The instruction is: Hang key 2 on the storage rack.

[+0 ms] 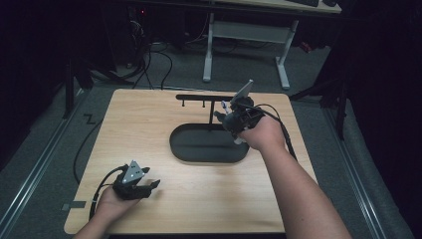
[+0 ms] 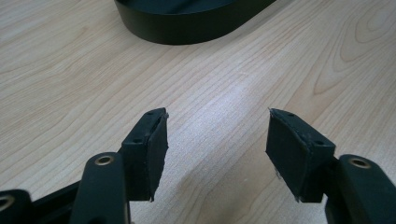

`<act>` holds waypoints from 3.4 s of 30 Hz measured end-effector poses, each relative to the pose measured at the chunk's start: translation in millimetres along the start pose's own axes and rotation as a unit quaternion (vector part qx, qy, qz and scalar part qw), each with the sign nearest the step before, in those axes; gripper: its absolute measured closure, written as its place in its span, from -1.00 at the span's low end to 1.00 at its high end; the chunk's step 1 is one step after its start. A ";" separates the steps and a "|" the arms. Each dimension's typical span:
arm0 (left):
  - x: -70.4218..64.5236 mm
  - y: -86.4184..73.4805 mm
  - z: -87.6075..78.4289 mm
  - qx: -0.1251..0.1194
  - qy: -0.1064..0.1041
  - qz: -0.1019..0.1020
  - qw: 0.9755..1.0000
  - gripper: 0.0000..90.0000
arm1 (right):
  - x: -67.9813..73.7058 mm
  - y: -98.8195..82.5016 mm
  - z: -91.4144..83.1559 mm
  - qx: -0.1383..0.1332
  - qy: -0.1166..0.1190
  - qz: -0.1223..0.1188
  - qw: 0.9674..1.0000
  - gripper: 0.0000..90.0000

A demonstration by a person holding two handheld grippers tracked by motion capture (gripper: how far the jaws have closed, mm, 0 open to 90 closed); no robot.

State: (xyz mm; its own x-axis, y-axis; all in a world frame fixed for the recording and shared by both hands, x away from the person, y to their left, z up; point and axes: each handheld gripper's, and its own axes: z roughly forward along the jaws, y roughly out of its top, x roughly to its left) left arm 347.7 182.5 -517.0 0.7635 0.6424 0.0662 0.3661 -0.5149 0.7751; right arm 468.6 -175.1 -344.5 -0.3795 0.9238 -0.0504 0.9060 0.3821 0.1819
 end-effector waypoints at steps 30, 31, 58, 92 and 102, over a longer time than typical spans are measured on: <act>-0.4 -0.4 0.4 0.000 -0.001 0.001 1.000 -0.13 | 12.9 20.0 60.9 -0.013 0.022 0.006 1.000 -0.29; -0.3 -0.4 0.3 0.000 -0.002 0.001 1.000 -0.14 | 12.9 19.9 60.7 -0.017 0.022 0.009 1.000 -0.32; -4.7 0.3 6.7 0.011 -0.007 0.009 1.000 -0.16 | -0.2 -59.2 53.6 -0.106 0.022 -0.005 0.994 -0.32; -29.4 0.3 20.1 -0.010 -0.043 0.013 0.999 -0.23 | 12.0 -219.4 138.0 -0.373 0.080 0.000 0.924 -0.42; -35.1 0.9 18.1 -0.018 -0.038 0.020 0.999 -0.24 | 9.9 -220.0 138.9 -0.387 0.077 0.000 0.919 -0.43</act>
